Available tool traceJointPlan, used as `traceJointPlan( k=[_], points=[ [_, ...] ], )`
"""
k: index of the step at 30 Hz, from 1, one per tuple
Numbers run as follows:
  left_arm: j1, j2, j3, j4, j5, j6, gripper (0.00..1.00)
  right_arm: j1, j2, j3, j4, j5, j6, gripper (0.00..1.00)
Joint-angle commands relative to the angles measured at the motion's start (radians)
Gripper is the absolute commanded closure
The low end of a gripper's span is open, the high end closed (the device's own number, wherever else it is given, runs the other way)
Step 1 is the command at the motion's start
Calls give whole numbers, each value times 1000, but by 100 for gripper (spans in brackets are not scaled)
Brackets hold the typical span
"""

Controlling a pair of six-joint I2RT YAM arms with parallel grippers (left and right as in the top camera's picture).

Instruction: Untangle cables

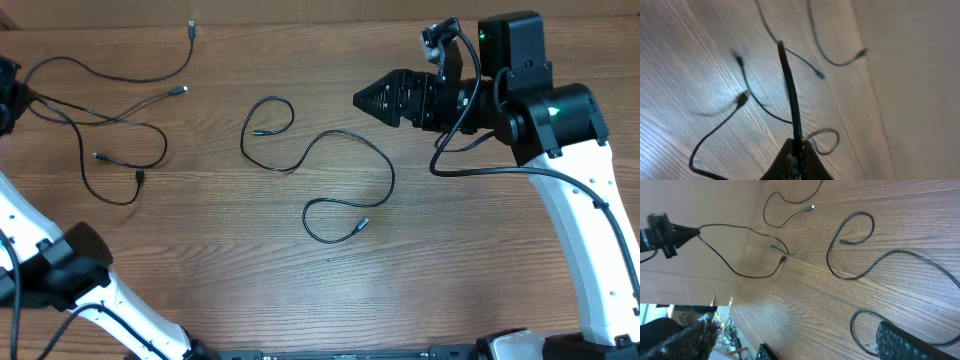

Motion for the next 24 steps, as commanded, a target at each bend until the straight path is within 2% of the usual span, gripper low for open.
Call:
traceJointPlan(
  k=[1, 8, 13, 24],
  points=[
    [46, 73, 6, 11, -29, 0, 96, 1, -14, 8, 1, 21, -7, 0],
    [84, 161, 6, 56, -168, 9, 96, 1, -14, 8, 2, 26, -7, 0],
    [90, 211, 6, 130, -200, 94, 96, 1, -14, 8, 2, 47, -7, 0],
    [93, 322, 6, 145, -400, 42, 96, 1, -14, 8, 1, 47, -6, 0]
  ],
)
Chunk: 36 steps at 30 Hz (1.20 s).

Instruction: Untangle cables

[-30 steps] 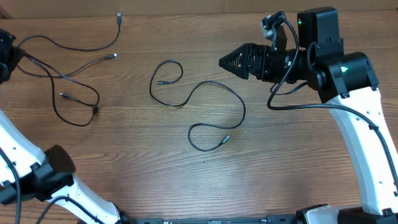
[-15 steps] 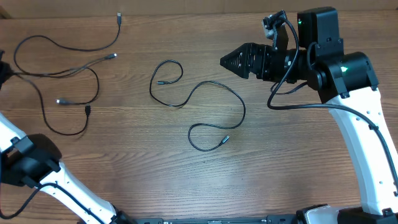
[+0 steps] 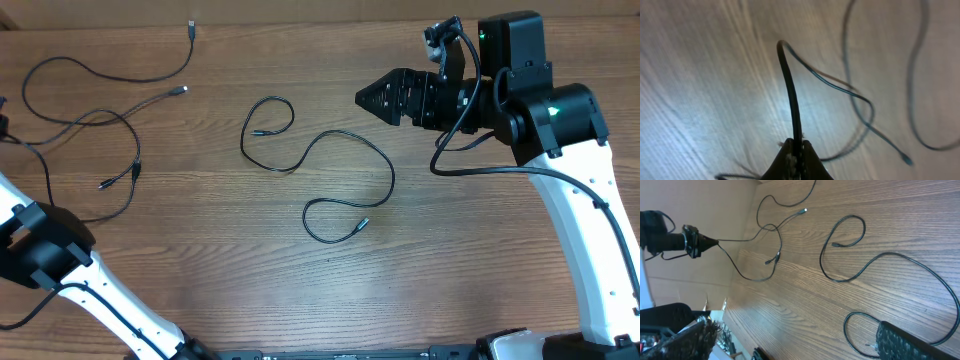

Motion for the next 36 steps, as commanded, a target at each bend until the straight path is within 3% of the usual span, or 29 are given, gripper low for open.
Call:
traceJointPlan(
  k=[1, 5, 7, 8, 10, 14, 23, 28, 36],
  points=[
    [6, 58, 6, -25, -114, -45, 96, 1, -14, 8, 1, 9, -7, 0],
    [23, 80, 6, -33, -143, -82, 94, 1, -14, 8, 1, 9, -7, 0],
    [31, 80, 6, -25, -145, -74, 79, 1, -14, 8, 2, 12, -7, 0],
    [34, 80, 6, -19, -143, -58, 77, 1, -14, 8, 2, 16, -7, 0],
    [39, 80, 6, -10, -128, -31, 81, 1, -14, 8, 2, 24, -7, 0],
    [42, 80, 6, 19, -15, 67, 85, 1, -14, 8, 1, 24, -7, 0],
    [-1, 81, 5, -12, 255, 254, 63, 1, -12, 8, 1, 24, -7, 0],
    [-71, 86, -1, -46, 276, 309, 60, 1, -5, 8, 0, 23, -7, 0],
    [-216, 117, -37, -95, 188, 377, 14, 1, 22, 8, -18, 23, -7, 0]
  ],
)
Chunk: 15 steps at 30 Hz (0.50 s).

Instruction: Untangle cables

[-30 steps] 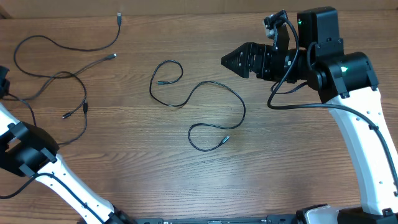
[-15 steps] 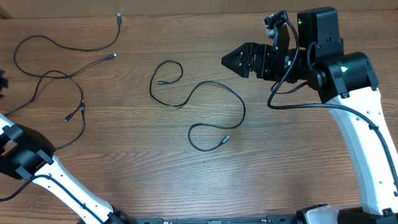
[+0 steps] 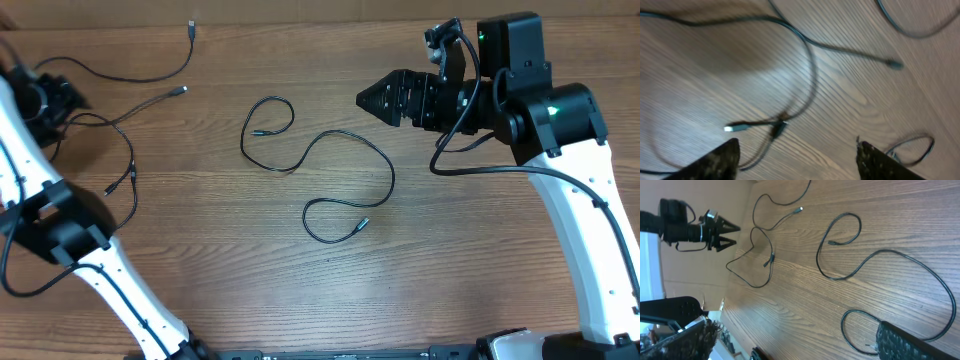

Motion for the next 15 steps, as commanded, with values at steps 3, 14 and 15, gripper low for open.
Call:
traceJointPlan(
  k=[3, 14, 15],
  points=[
    [-101, 67, -48, -7, -88, 69, 6, 1, 20, 8, -4, 9, -6, 0],
    [-144, 167, -55, 23, -194, 69, 9, 1, 20, 8, -12, 10, -7, 0],
    [-142, 167, -55, 30, -198, 69, 9, 1, 20, 8, -11, 10, -7, 0]
  ],
)
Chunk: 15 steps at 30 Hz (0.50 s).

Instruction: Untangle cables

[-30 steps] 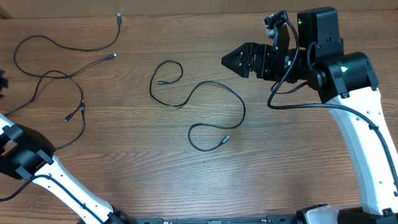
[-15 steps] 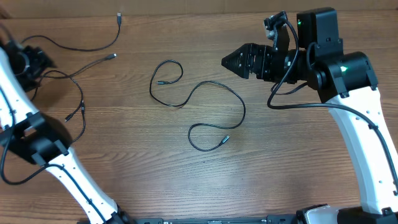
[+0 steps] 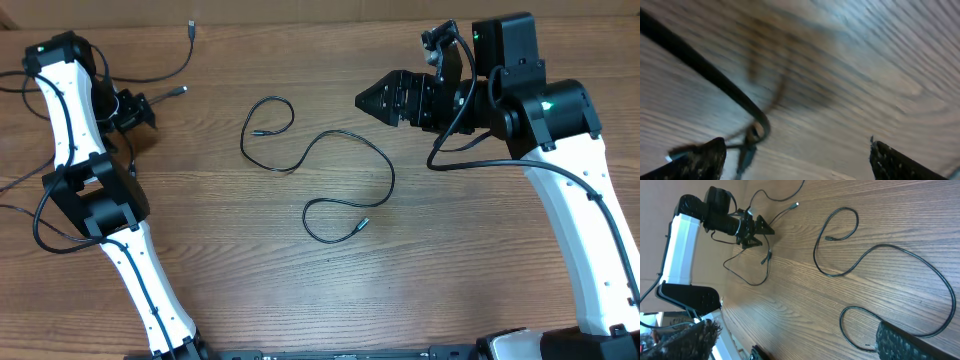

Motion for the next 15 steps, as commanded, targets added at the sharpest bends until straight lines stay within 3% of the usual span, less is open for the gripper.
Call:
traceJointPlan(
  k=[1, 4, 6, 15],
  points=[
    [16, -1, 1, 27, -51, 18, 9, 1, 0, 8, 1, 9, -7, 0],
    [16, 0, 1, 56, -50, 23, 15, 1, 0, 8, 9, 9, -7, 0],
    [14, 0, 1, 66, -47, 22, 24, 1, 0, 8, 12, 9, -7, 0],
    [14, 0, -8, 79, -50, 22, 28, 1, 0, 8, 14, 9, -7, 0]
  ],
)
